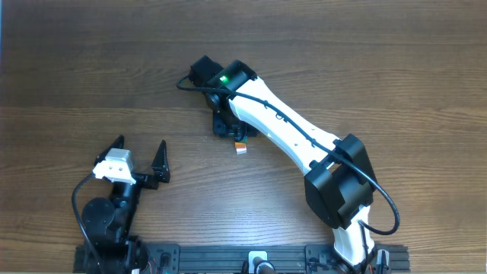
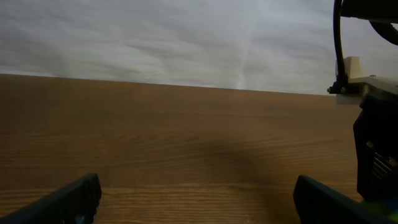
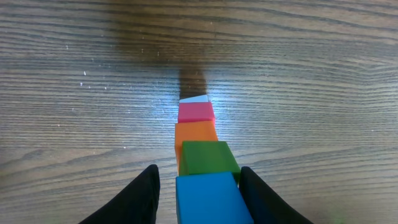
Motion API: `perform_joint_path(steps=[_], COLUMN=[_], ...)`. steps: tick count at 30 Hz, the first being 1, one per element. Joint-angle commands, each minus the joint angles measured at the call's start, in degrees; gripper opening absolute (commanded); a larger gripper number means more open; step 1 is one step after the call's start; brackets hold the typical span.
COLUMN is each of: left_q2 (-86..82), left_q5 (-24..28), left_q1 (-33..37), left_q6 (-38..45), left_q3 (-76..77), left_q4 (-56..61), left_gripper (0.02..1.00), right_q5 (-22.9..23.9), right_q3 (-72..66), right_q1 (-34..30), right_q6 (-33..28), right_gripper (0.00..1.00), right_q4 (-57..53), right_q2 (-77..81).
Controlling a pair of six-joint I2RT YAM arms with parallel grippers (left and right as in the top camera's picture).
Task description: Stack Cubes
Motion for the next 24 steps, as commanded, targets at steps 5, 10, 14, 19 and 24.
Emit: perform_joint_path(steps=[5,10,14,19,24], left_q2=[-0.42,-0.42,-0.42,-0.42,-0.42], left_q5=[0.52,0.52,0.52,0.52,0.52], left_q1=[-0.22,-0.22,-0.20,-0.22,-0.22], left_q6=[0.85,0.85,0.87,0.87,0.87], left_q3=[-0.28,-0.28,-0.28,-0.28,-0.28], left_q4=[0.07,0.07,0.07,0.04,0.04], left_gripper=[1.000,1.000,1.000,1.000,0.998], right_q5=[0.37,0.35,0.35,0.35,0.33], right_q3=[-0.72,-0.72,-0.72,-0.72,-0.66], right_q1=[0.26,0.26,0.26,0.26,0.26], right_q6=[0.02,-0.35,-0.35,-0.35,-0.79], right_gripper=[0.402,0.397,0.391,0.389,0.386], right_q4=[-0.15,-0.17,-0.15,-0.15,-0.15], right_q2=[0.70,0.70,0.70,0.70,0.68])
